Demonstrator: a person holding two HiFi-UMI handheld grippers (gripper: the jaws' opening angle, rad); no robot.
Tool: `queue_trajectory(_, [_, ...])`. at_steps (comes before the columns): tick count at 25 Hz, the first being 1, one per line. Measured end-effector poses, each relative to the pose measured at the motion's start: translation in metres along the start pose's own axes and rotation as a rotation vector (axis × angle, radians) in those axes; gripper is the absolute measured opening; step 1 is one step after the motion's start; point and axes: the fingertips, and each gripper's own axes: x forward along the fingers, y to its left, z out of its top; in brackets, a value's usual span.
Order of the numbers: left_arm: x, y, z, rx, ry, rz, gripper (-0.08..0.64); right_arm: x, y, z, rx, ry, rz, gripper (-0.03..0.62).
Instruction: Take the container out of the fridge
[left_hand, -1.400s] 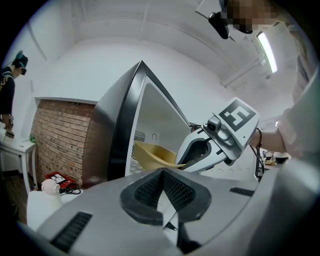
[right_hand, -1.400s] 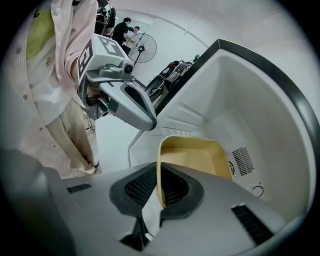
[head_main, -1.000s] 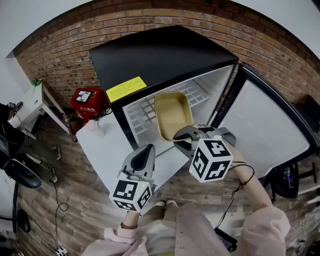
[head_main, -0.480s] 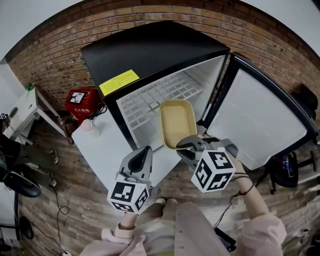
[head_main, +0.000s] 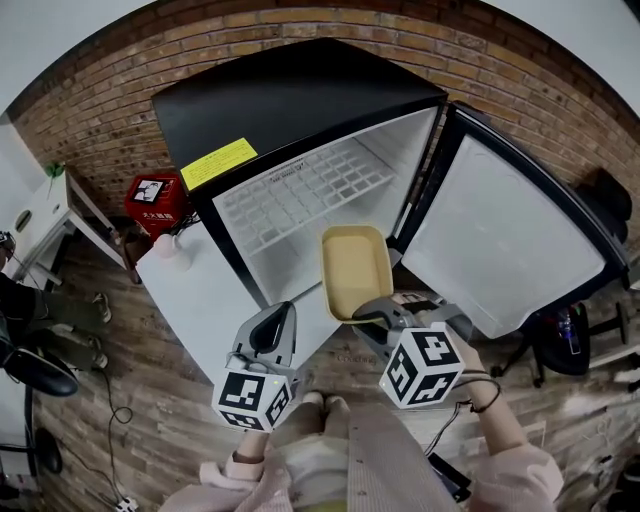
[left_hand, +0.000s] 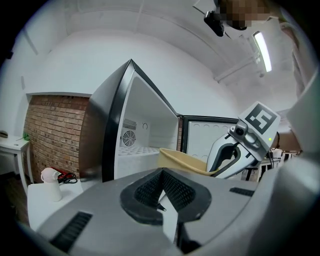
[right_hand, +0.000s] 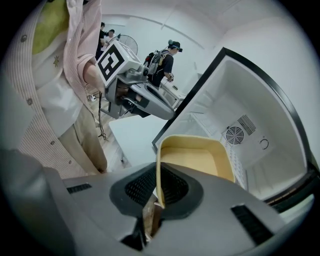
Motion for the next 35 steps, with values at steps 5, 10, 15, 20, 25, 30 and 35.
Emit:
queue_trajectory(5, [-0.005, -0.004, -0.007, -0.011, 0.012, 0.015, -0.008, -0.001, 0.017, -0.006, 0.015, -0.005, 0.022, 0.02])
queue_trajectory(10, [-0.007, -0.009, -0.008, -0.008, 0.011, 0.028, -0.008, 0.001, 0.028, -0.011, 0.007, -0.005, 0.048, 0.02])
queue_trajectory(15, [-0.01, -0.011, -0.009, -0.003, 0.007, 0.037, -0.008, 0.0, 0.033, -0.012, -0.003, -0.006, 0.063, 0.018])
queue_trajectory(20, [-0.014, -0.011, -0.008, -0.001, 0.002, 0.045, -0.008, -0.001, 0.034, -0.013, 0.003, -0.01, 0.065, 0.018])
queue_trajectory(25, [-0.016, -0.011, -0.007, 0.004, -0.001, 0.049, -0.008, -0.001, 0.035, -0.014, 0.012, -0.011, 0.068, 0.018])
queue_trajectory(30, [-0.019, -0.009, -0.008, 0.003, 0.0, 0.057, -0.008, 0.0, 0.035, -0.015, 0.02, -0.012, 0.067, 0.018])
queue_trajectory(35, [-0.021, -0.006, -0.006, 0.003, -0.007, 0.068, -0.008, -0.001, 0.034, -0.016, 0.025, -0.014, 0.064, 0.018])
